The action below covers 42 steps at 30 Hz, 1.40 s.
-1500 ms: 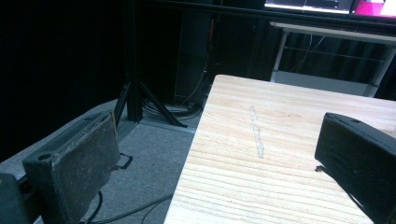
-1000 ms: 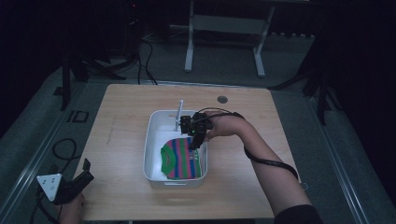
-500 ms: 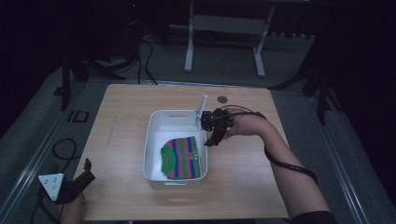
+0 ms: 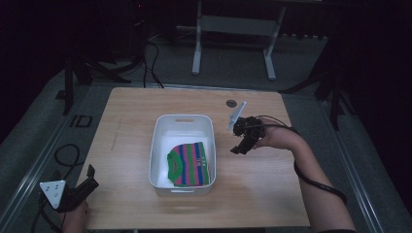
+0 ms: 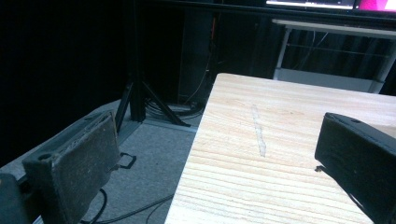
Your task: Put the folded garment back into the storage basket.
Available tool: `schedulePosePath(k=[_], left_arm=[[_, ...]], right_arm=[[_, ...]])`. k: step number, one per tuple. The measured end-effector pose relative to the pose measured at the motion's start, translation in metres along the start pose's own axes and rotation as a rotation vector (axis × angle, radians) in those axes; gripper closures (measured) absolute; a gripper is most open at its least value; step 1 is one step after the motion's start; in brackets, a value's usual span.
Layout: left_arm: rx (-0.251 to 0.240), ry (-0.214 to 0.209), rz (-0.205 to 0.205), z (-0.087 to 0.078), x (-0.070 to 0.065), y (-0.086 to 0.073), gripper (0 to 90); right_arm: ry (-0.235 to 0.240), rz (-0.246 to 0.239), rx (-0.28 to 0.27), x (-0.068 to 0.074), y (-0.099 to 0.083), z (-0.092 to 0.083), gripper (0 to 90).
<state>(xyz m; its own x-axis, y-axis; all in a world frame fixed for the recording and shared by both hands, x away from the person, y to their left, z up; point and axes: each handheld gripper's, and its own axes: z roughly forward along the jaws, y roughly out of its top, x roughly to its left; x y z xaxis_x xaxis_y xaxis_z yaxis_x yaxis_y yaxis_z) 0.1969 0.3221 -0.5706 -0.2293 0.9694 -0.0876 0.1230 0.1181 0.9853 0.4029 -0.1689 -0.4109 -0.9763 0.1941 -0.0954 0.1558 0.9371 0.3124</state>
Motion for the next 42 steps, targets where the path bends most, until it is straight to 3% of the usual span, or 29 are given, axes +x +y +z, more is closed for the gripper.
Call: schedulePosePath(k=[5, 8, 17, 20, 30, 35, 39, 42], left_arm=[[-0.001, 0.000, 0.000, 0.000, 0.000, 0.000, 0.4], [0.000, 0.002, 0.001, 0.000, 0.000, 0.000, 0.4], [-0.001, 0.002, 0.001, 0.000, 0.000, 0.000, 0.4], [0.000, 0.004, 0.002, 0.000, 0.000, 0.000, 0.4], [0.000, 0.006, 0.002, 0.000, 0.000, 0.000, 0.4], [0.000, 0.006, 0.001, 0.000, 0.000, 0.000, 0.4], [0.000, 0.006, 0.001, 0.000, 0.000, 0.000, 0.4], [-0.001, 0.007, 0.000, 0.000, 0.000, 0.000, 0.4]], right_arm=[[-0.011, 0.072, -0.055, -0.002, -0.025, 0.010, 21.7], [-0.007, 0.105, -0.076, -0.003, -0.041, 0.017, 14.1], [-0.056, 0.264, -0.187, -0.009, -0.093, 0.042, 12.4], [-0.069, 0.320, -0.201, -0.011, -0.106, 0.051, 12.3], [-0.213, 0.514, -0.388, -0.005, -0.155, 0.066, 12.4], [-0.331, 0.583, -0.444, 0.008, -0.174, 0.068, 12.7], [-0.361, 0.623, -0.486, 0.020, -0.192, 0.068, 13.6], [-0.416, 0.640, -0.490, 0.030, -0.203, 0.068, 13.5]])
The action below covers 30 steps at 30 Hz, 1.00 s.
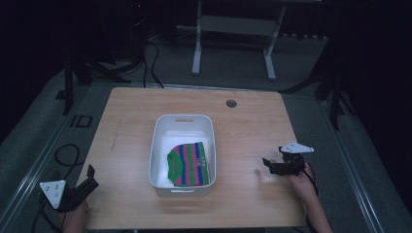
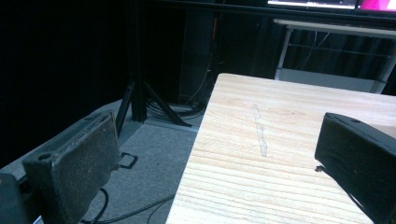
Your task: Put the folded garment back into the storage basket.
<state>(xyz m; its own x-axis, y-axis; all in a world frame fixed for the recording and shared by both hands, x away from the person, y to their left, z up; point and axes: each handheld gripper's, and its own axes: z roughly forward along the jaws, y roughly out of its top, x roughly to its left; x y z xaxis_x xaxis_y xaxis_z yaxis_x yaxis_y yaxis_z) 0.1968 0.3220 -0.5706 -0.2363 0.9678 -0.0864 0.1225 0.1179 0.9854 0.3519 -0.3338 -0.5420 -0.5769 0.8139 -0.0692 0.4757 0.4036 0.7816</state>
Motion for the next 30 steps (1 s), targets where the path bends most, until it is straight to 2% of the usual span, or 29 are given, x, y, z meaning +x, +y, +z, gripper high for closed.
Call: schedulePosePath(k=[2, 7, 12, 14, 16, 18, 22, 27, 30], left_arm=[[0.001, 0.001, 0.002, 0.000, 0.000, 0.000, 0.4], [0.000, 0.002, 0.002, 0.000, 0.000, 0.000, 0.4], [0.001, 0.003, 0.003, 0.000, 0.000, 0.000, 0.4], [0.001, 0.002, 0.002, 0.000, 0.000, 0.000, 0.4], [0.001, 0.002, 0.002, 0.000, 0.000, 0.000, 0.4], [0.002, 0.003, 0.003, 0.000, 0.000, 0.000, 0.4], [0.001, 0.003, 0.003, 0.000, 0.000, 0.000, 0.4], [0.001, 0.007, 0.002, 0.000, 0.000, 0.000, 0.4], [0.001, 0.006, 0.005, 0.000, 0.000, 0.000, 0.4]], right_arm=[[-0.029, 0.013, -0.016, -0.001, -0.006, -0.006, 13.5], [-0.071, 0.097, -0.090, -0.008, -0.016, -0.022, 13.5], [-0.163, 0.160, -0.146, -0.011, -0.028, -0.035, 13.6], [-0.153, 0.190, -0.153, -0.013, -0.034, -0.039, 13.6], [-0.164, 0.191, -0.164, -0.013, -0.040, -0.041, 13.6], [-0.200, 0.173, -0.160, -0.013, -0.045, -0.043, 13.5], [-0.248, 0.218, -0.197, -0.017, -0.052, -0.049, 13.6], [-0.276, 0.262, -0.243, -0.022, -0.060, -0.053, 13.6], [-0.263, 0.267, -0.247, -0.023, -0.061, -0.053, 13.7]])
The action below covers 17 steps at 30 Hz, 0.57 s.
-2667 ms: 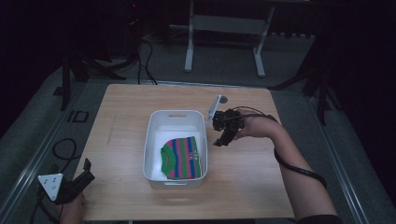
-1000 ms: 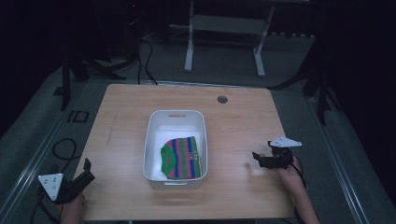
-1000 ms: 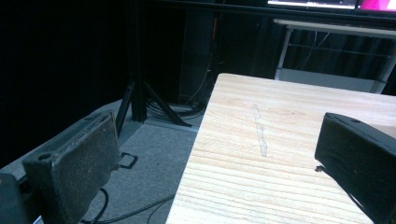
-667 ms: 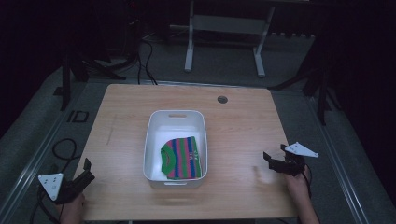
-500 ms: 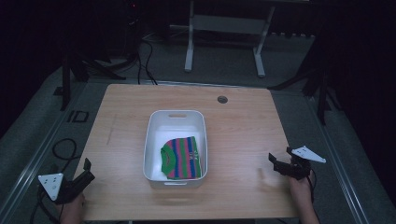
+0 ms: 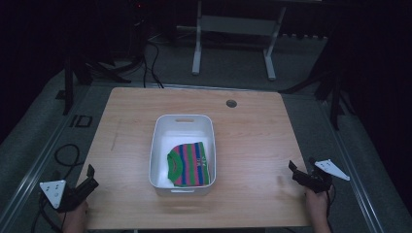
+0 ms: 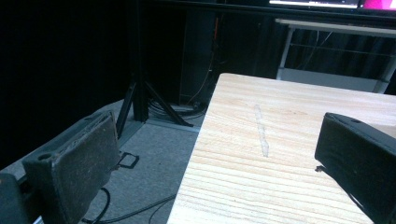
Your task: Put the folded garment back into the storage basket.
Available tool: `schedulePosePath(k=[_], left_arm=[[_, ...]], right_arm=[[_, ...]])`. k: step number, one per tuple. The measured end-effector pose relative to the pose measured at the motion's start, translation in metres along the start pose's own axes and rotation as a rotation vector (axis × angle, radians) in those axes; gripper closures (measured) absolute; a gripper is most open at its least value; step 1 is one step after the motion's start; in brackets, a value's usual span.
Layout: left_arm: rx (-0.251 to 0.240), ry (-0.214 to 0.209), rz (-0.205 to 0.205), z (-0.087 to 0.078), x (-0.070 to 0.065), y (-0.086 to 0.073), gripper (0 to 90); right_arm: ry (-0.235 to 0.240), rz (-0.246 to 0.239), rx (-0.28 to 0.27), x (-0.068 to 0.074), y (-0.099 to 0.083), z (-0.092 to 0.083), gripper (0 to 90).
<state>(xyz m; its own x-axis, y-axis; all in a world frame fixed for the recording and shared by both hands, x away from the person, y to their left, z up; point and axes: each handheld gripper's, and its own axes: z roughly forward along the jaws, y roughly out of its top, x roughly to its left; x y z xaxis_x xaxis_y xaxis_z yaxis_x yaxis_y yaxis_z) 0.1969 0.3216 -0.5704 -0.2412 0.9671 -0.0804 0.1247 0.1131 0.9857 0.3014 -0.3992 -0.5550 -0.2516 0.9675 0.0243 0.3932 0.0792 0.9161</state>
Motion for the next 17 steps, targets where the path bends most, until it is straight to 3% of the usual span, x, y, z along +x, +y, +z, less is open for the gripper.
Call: schedulePosePath(k=[12, 17], left_arm=[[0.000, 0.007, -0.002, -0.0001, 0.0001, -0.0001, 0.4], [0.001, 0.007, -0.003, 0.0001, -0.0001, -0.0001, 0.4]], right_arm=[[-0.044, -0.042, 0.005, -0.0024, -0.0018, 0.0039, 14.4], [-0.042, -0.016, 0.002, -0.0055, -0.0020, 0.0033, 14.4]])
